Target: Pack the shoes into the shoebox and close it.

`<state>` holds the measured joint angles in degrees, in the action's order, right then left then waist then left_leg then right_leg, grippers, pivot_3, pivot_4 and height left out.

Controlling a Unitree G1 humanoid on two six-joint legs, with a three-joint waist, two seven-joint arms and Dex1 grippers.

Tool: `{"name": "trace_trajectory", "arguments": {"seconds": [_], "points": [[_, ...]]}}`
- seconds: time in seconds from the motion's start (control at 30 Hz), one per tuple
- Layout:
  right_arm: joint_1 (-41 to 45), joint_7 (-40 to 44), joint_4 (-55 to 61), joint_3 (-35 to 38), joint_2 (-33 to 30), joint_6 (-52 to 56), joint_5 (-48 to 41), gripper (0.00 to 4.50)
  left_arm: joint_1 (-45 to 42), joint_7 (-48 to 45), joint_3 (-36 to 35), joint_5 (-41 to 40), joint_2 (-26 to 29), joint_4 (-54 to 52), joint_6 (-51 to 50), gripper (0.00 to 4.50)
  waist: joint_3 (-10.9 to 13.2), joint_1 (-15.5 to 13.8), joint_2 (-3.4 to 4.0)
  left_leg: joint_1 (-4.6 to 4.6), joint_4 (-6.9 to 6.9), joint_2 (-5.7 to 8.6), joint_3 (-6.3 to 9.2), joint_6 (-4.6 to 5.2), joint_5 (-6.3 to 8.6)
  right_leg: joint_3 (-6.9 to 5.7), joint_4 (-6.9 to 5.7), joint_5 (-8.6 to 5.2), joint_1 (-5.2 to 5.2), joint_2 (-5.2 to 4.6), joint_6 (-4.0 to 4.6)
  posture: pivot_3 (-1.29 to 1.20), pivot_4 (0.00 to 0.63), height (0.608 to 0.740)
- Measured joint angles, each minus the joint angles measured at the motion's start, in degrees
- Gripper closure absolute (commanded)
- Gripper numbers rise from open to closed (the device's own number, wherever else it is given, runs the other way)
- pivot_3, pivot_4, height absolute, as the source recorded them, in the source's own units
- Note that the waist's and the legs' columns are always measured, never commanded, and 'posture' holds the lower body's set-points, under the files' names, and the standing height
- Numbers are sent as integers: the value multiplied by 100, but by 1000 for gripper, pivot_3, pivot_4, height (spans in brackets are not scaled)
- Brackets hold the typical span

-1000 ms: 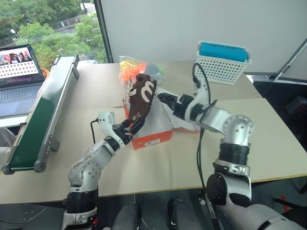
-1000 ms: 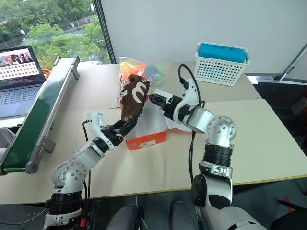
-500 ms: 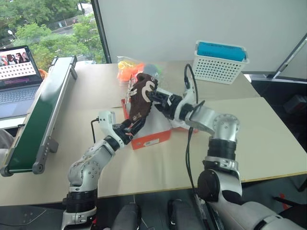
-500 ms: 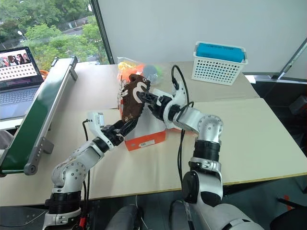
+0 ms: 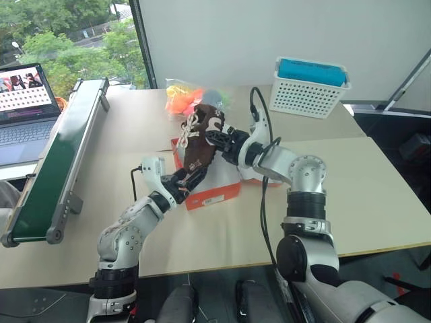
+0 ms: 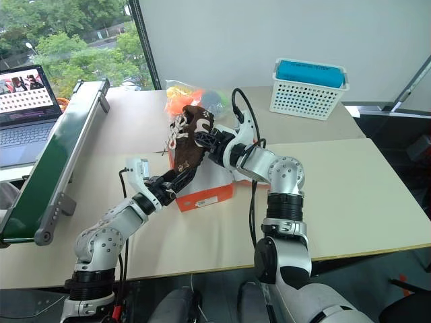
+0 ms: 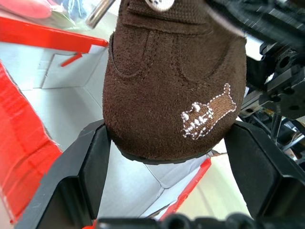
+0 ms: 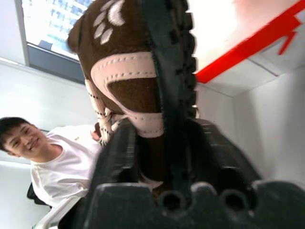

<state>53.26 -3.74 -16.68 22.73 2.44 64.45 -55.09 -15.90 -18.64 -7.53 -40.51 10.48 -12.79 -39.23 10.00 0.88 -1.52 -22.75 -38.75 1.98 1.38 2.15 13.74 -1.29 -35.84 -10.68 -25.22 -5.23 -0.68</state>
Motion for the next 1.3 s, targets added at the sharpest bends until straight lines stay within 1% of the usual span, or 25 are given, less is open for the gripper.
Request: {"name": "trace_trajectory", "arguments": {"seconds": [0.13,0.2,0.23,0.37,0.47,0.53,0.63,0.73,0.8,0.87,0.93,1.0,1.13,1.23,1.3], "points": [[-4,-9,3,3,12,0,2,3787,0,-1,27,35,17,0,20,1166,0,9,0,0,1,-1,0,0,0,0,-1,0,-1,2,1,0,150,740],[-8,-26,4,7,24,-8,11,3811,0,-24,121,200,91,-12,116,271,0,6,0,0,1,0,0,0,0,1,-1,0,-1,1,0,0,150,740],[-7,-33,4,13,26,-24,18,3811,0,-70,162,259,124,-14,194,45,0,3,0,-1,1,0,-1,0,0,1,0,0,-1,0,0,0,150,740],[12,-24,36,33,8,-37,12,3811,12,-134,474,736,371,-18,331,45,0,4,0,-1,1,0,-2,0,0,2,0,0,-3,1,1,0,150,740],[279,229,-211,-147,-354,-25,158,3811,131,-219,456,828,528,-30,382,45,1,6,2,-1,0,1,-3,0,0,3,0,0,-5,-1,0,0,150,740],[616,546,-532,-395,-692,-20,386,3811,296,-306,390,844,666,-118,392,45,1,23,2,0,3,0,-6,0,0,4,2,0,-7,2,0,0,150,740],[1241,1243,-1302,-1026,-1216,-23,982,3811,609,-479,356,851,881,-302,392,45,2,45,3,1,9,-2,-9,1,1,8,2,-1,-10,4,2,0,150,740],[1573,2013,-1900,-1614,-1450,-53,1497,3811,799,-515,348,869,916,-412,392,45,2,33,2,-2,8,-1,-10,1,1,8,6,0,-9,0,1,0,150,740],[1684,2469,-2221,-2022,-1499,-93,1834,3811,848,-516,358,881,908,-495,394,45,2,24,2,-2,6,0,-10,1,1,8,6,1,-8,-3,1,0,150,740],[1880,3082,-2816,-2777,-1511,-550,2507,3811,985,-495,386,894,843,-620,412,45,2,30,2,2,6,2,-16,1,2,17,6,1,-7,-4,0,0,150,740],[1940,3581,-3370,-3365,-1484,-1023,3134,3811,1088,-452,456,898,720,-685,413,45,2,23,2,0,6,2,-15,1,2,15,6,1,-10,-3,0,0,150,740],[1954,3955,-3875,-3723,-1397,-1516,3618,3811,1182,-407,466,916,673,-724,414,45,2,14,2,-3,6,2,-15,1,2,16,5,2,-14,-3,0,0,150,740],[2169,4454,-4702,-4062,-1222,-2672,4405,3811,1309,-305,475,982,591,-862,418,45,1,15,1,7,6,2,-16,-4,5,25,3,4,-9,-4,-1,0,150,740],[2264,4551,-5154,-4080,-1097,-3244,4770,3811,1457,-233,500,1011,531,-1009,420,45,1,16,1,38,7,-1,-17,-11,9,31,2,4,14,-1,0,0,150,740],[2286,4566,-5308,-4024,-1061,-3440,4900,3811,1534,-204,516,1016,498,-1083,420,45,1,8,1,48,7,-3,-15,-11,9,30,2,4,22,0,0,0,150,740]]}}
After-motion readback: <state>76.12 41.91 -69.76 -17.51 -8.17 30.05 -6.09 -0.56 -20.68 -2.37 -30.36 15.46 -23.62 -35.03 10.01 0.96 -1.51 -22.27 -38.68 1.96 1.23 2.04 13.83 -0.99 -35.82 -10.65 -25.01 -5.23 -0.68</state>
